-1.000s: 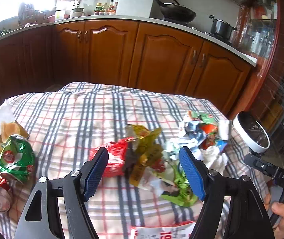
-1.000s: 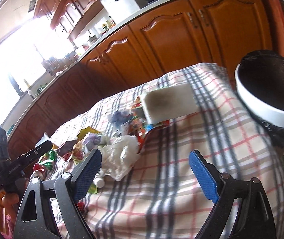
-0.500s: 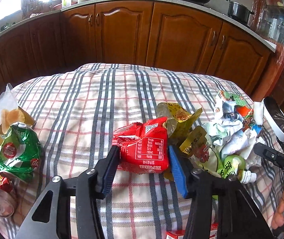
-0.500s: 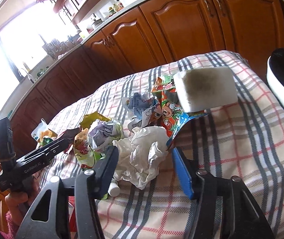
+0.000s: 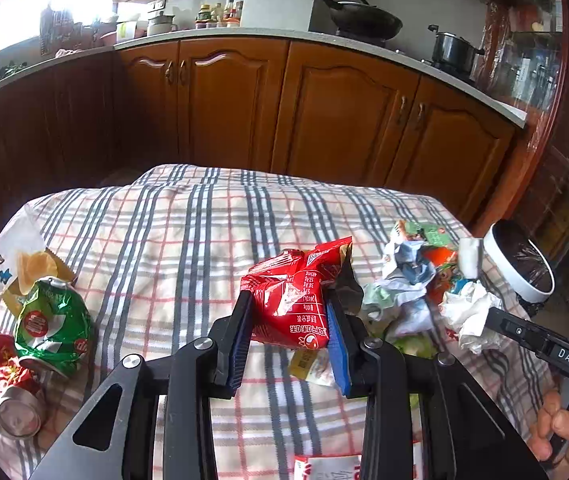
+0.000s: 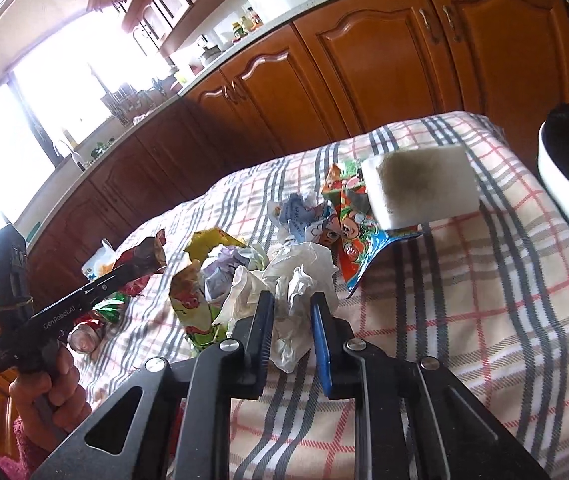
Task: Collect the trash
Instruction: 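Grasp the red snack bag with the left tool while the right tool grasps crumpled tissue, then move both tools over the bin and release the red bag and tissue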
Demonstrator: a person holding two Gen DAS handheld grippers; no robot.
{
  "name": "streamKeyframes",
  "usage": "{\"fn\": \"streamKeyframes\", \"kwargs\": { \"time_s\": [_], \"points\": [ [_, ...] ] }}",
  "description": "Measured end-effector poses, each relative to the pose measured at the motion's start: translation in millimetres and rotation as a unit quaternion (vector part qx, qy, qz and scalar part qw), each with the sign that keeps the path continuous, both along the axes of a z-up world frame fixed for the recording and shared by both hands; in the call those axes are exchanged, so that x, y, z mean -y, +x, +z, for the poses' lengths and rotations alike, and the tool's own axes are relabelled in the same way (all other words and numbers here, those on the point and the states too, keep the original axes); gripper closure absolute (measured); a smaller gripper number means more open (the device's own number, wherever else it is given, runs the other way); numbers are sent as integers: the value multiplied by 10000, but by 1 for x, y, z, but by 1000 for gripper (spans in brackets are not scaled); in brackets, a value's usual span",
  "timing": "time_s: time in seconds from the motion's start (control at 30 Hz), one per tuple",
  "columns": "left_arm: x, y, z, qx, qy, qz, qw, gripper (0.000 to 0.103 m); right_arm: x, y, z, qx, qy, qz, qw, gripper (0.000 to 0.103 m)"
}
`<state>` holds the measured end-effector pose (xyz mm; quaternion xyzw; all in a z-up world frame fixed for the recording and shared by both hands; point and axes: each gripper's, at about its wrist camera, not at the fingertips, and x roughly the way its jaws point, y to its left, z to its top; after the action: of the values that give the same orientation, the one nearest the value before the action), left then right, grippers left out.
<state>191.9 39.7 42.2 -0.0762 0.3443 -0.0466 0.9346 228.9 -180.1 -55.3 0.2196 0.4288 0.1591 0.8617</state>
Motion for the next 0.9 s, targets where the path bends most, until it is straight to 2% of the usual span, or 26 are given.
{"fn": "streamKeyframes", "kwargs": {
  "time_s": [0.17, 0.37, 0.9],
  "points": [
    [13, -4, 8, 119, -223, -328, 9991, 70, 17, -10, 17, 203, -22, -141, 9997, 84],
    [39, -1, 11, 113, -340, -773, 9964, 70, 56, -23, 31, 358, -90, -564, 9977, 84],
    [134, 31, 14, 102, -207, -1804, 9833, 70, 158, -56, 34, 378, -305, -1630, 9854, 84]
  ]
}}
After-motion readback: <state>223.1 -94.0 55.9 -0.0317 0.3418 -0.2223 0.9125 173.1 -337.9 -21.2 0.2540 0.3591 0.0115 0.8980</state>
